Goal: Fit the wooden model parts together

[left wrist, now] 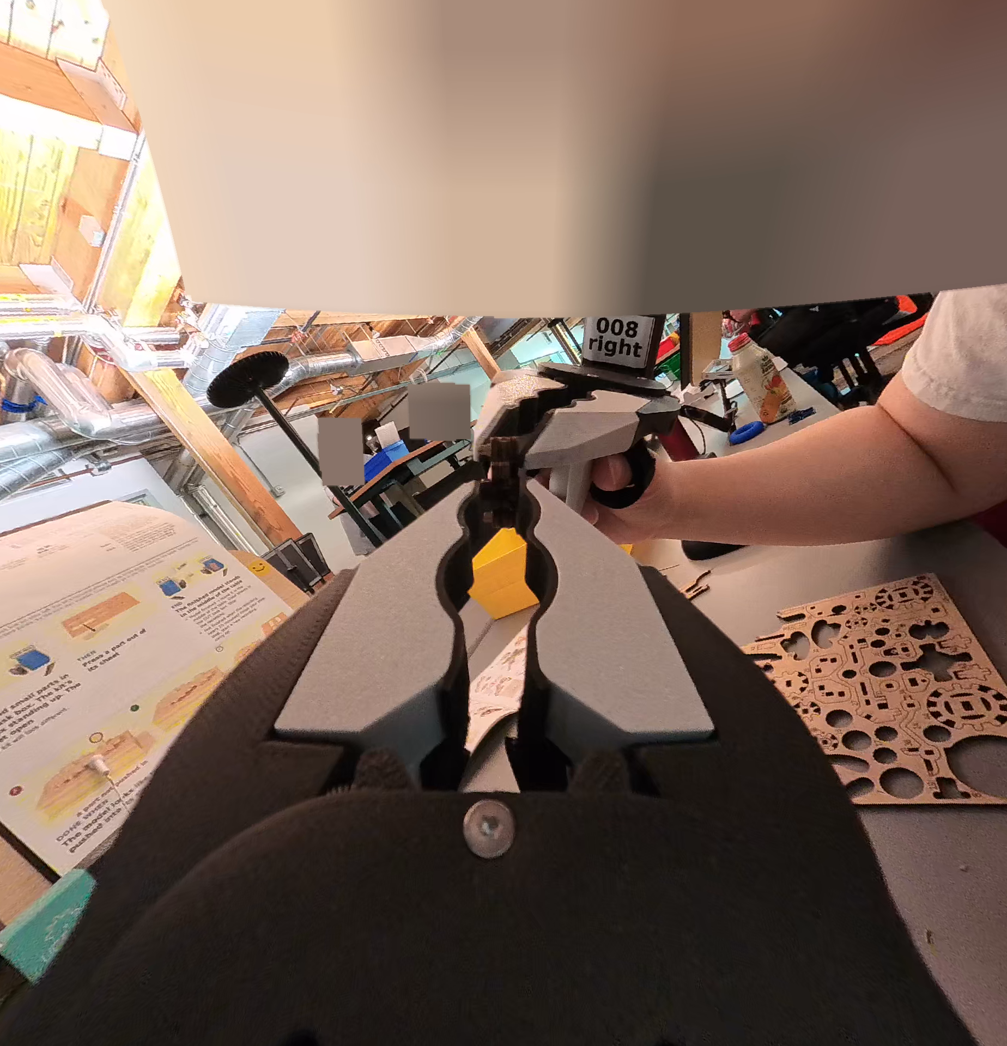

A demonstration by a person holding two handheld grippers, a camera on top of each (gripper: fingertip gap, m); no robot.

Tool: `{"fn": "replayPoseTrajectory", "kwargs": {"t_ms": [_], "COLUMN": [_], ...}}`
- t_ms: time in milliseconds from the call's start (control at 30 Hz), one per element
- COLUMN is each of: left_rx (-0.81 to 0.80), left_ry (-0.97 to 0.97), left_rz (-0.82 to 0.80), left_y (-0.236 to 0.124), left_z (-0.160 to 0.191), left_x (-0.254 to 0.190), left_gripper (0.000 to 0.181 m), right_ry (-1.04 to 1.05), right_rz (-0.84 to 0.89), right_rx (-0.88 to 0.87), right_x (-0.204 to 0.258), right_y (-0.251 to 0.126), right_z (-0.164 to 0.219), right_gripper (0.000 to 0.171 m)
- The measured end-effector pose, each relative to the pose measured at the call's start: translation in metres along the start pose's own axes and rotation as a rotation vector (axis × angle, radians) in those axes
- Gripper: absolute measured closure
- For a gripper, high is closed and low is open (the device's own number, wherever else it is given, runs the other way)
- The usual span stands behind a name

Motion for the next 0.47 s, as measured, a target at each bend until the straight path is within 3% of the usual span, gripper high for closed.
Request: {"fn": "replayPoseTrajectory", "kwargs": {"t_ms": [333,467], "left_rx": [0.005,-0.037], "left_ry": [-0.087,-0.234], "left_rz": [0.006,-0.016], "left_y": [-0.0002,0.0016], "left_z": [0.0018,-0.0006], "left_x": [0.0006,0.0037], "left_gripper": [0.172,0.172], "right_ry": [0.164,0.203], "right_rz": [-0.010,0.027], "right_rx": [-0.028,-0.046], "right_x": [-0.0020,-0.0067], "right_y": [-0.0002,0.0008], "right_z": [0.0025,0.0028], "right_gripper": [0.161,0.160]}}
Point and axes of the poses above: each gripper's, where its closed fingertips meet, y out along the fingers, z out of its underside, x = y × z across the jaws, the point moved 1 cm from there along -y, back along the fingers, and after that the axes turned 15 degrees about -x, right-handed, at the moved point
